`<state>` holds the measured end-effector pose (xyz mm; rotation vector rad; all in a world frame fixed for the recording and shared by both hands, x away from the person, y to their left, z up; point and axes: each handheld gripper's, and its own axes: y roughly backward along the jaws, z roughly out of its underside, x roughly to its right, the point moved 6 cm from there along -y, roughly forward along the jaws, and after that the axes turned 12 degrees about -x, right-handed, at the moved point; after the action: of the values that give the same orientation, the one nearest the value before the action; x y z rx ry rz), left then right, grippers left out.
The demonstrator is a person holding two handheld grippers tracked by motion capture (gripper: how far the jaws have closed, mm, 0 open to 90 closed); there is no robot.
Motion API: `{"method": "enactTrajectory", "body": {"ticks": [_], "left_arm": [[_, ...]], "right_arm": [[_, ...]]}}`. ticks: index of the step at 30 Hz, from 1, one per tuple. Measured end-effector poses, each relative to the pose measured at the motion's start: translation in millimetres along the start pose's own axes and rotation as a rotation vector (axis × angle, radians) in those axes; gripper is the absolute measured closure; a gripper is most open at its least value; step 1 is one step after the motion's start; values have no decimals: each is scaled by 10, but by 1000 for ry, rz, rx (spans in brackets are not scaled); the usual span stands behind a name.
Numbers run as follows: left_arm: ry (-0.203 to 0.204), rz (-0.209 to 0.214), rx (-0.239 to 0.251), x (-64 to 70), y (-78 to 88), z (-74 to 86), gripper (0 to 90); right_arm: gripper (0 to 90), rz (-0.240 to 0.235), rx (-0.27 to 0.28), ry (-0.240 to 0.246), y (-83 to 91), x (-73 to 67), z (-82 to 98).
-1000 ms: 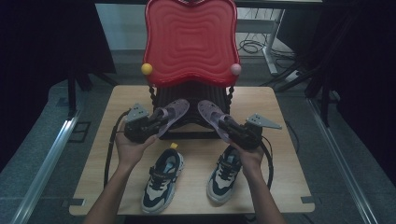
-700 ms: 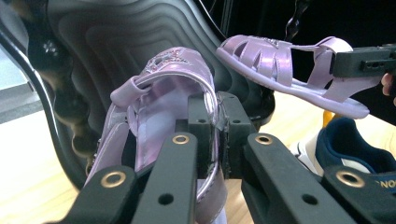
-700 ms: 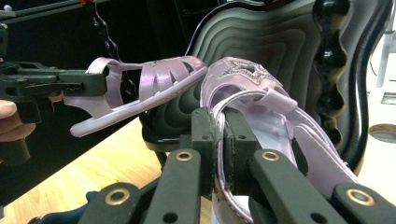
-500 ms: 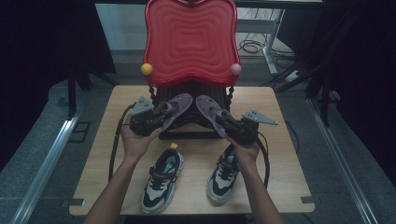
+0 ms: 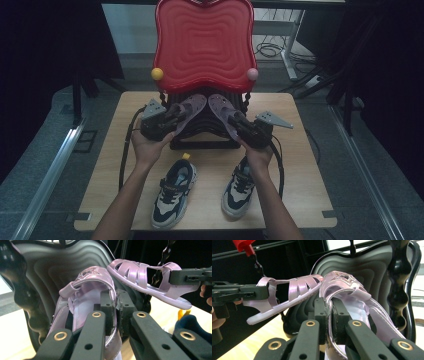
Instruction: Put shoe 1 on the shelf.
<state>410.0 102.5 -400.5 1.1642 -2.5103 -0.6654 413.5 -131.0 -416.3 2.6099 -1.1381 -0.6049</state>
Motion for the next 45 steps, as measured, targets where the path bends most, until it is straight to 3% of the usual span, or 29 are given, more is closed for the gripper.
{"method": "enactTrajectory", "body": {"ticks": [8, 28, 45], "left_arm": [[14, -16, 35, -45, -98, -64, 851], [50, -28, 102, -71, -256, -108, 851], [45, -55, 112, -130, -459, -112, 850]], "right_arm": [[844, 57, 16, 0, -107, 34, -58], [848, 101, 62, -2, -421, 2, -171], [849, 149, 67, 10, -614, 18, -217]]}}
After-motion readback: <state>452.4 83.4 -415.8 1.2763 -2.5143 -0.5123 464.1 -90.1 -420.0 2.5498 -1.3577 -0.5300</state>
